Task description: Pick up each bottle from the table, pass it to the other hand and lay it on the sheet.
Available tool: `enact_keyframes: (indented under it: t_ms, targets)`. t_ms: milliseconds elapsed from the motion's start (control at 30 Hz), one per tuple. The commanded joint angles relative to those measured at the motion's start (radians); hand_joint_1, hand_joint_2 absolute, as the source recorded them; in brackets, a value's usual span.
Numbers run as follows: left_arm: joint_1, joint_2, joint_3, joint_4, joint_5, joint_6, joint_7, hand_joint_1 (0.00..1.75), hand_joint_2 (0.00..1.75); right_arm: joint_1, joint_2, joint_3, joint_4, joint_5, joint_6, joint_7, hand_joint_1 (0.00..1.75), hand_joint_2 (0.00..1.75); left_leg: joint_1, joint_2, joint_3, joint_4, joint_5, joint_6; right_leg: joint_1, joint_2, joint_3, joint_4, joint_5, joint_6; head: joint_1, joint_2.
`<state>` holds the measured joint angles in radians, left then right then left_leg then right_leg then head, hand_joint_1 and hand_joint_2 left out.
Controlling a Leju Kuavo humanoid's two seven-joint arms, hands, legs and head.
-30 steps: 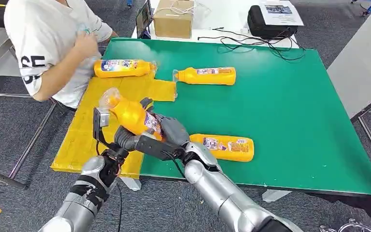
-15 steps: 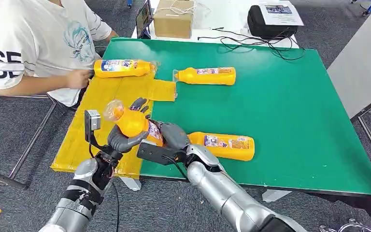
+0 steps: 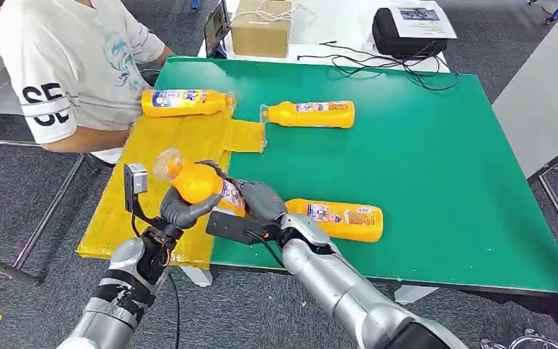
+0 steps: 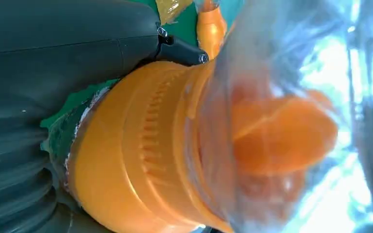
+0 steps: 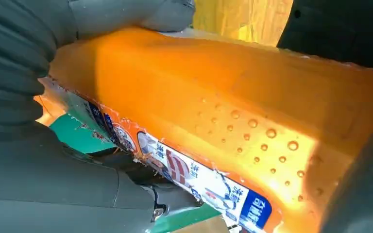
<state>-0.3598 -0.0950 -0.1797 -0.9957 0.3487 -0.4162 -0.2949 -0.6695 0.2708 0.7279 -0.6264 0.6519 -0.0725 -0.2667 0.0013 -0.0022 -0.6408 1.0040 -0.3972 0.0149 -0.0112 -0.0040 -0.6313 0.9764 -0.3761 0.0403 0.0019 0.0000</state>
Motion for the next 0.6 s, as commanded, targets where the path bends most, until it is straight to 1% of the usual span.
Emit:
enact_keyframes:
  t_ms: [33, 67, 133, 167, 200, 333, 367, 433, 467, 533, 567, 600]
  targets:
    - [-0.063, 0.006, -0.014, 0.05, 0.008, -0.012, 0.0, 1.75, 1.75, -0.028, -0.025, 0.028, 0.038, -0.003, 0.001, 0.012, 1.75, 1.75, 0.001, -0.002, 0.004, 0.0, -0.002, -0.001, 0.001, -0.002, 0.004, 0.0, -0.002, -0.001, 0.0, 0.0]
    - [-0.061, 0.005, -0.013, 0.047, 0.013, -0.016, -0.002, 1.75, 1.75, -0.031, -0.025, 0.022, 0.033, -0.007, -0.004, 0.013, 1.75, 1.75, 0.001, -0.003, 0.005, 0.001, -0.003, -0.001, 0.001, -0.003, 0.006, 0.001, -0.004, -0.002, 0.0, 0.0]
    - [-0.059, 0.007, -0.012, 0.046, 0.011, -0.005, 0.001, 1.75, 1.75, -0.034, -0.027, 0.005, 0.019, -0.022, -0.006, 0.017, 1.75, 1.75, 0.001, -0.002, 0.004, 0.001, -0.002, -0.001, 0.001, -0.002, 0.005, 0.001, -0.003, -0.001, 0.0, 0.0]
    - [-0.059, 0.007, -0.011, 0.047, 0.01, -0.001, 0.001, 1.75, 1.75, -0.032, -0.025, -0.015, 0.009, -0.037, -0.021, 0.023, 0.66, 1.75, 0.001, -0.002, 0.003, 0.001, -0.002, -0.001, 0.001, -0.002, 0.004, 0.001, -0.002, -0.001, 0.0, 0.0]
    - [-0.056, 0.005, -0.009, 0.044, 0.008, 0.013, 0.001, 1.75, 1.75, -0.021, -0.026, -0.038, -0.016, -0.049, -0.037, 0.032, 0.0, 1.75, 0.001, -0.002, 0.005, 0.001, -0.003, -0.001, 0.001, -0.002, 0.006, 0.001, -0.004, -0.001, 0.0, 0.0]
    - [-0.05, 0.002, 0.009, 0.035, 0.03, 0.026, 0.006, 1.75, 1.75, 0.008, -0.035, -0.127, -0.084, -0.119, -0.065, 0.038, 0.0, 1.75, 0.001, -0.003, 0.004, 0.0, -0.002, -0.001, 0.001, -0.003, 0.004, 0.0, -0.003, -0.001, 0.0, 0.0]
    - [-0.05, 0.003, 0.015, 0.031, 0.028, 0.042, 0.007, 1.75, 1.75, 0.015, -0.041, -0.145, -0.1, -0.132, -0.07, 0.037, 0.0, 1.75, 0.001, -0.004, 0.006, 0.001, -0.003, -0.001, 0.001, -0.003, 0.007, 0.001, -0.004, -0.001, 0.0, 0.0]
    - [-0.05, 0.006, 0.034, 0.026, 0.041, 0.059, 0.006, 1.75, 1.75, 0.034, -0.053, -0.19, -0.139, -0.168, -0.086, 0.022, 0.0, 1.75, 0.001, -0.002, 0.002, 0.0, -0.001, 0.0, 0.001, -0.002, 0.003, 0.0, -0.001, -0.001, 0.0, 0.0]
    - [-0.051, 0.009, 0.041, 0.021, 0.032, 0.076, -0.004, 1.75, 1.75, 0.04, -0.06, -0.202, -0.155, -0.17, -0.096, 0.02, 0.0, 1.75, 0.001, -0.002, 0.004, 0.001, -0.002, -0.001, 0.001, -0.002, 0.005, 0.001, -0.003, -0.001, 0.0, 0.0]
    - [-0.062, 0.022, 0.05, 0.011, -0.061, 0.168, -0.053, 1.75, 1.75, 0.059, -0.07, -0.24, -0.193, -0.187, -0.118, 0.013, 0.0, 1.75, 0.001, -0.002, 0.002, 0.0, -0.001, -0.001, 0.001, -0.002, 0.003, 0.0, -0.002, -0.001, 0.0, 0.0]
    - [-0.07, 0.025, 0.064, 0.012, -0.08, 0.188, -0.057, 1.75, 1.75, 0.071, -0.074, -0.258, -0.214, -0.198, -0.125, 0.01, 0.0, 1.75, 0.001, -0.003, 0.004, 0.001, -0.003, -0.001, 0.001, -0.003, 0.006, 0.001, -0.003, -0.001, 0.0, 0.0]
    - [-0.077, 0.036, 0.064, 0.005, -0.147, 0.249, -0.088, 1.75, 1.75, 0.079, -0.079, -0.274, -0.229, -0.203, -0.137, 0.007, 0.0, 1.75, 0.001, -0.003, 0.002, 0.0, -0.001, -0.001, 0.001, -0.002, 0.003, 0.0, -0.002, -0.001, 0.0, 0.0]
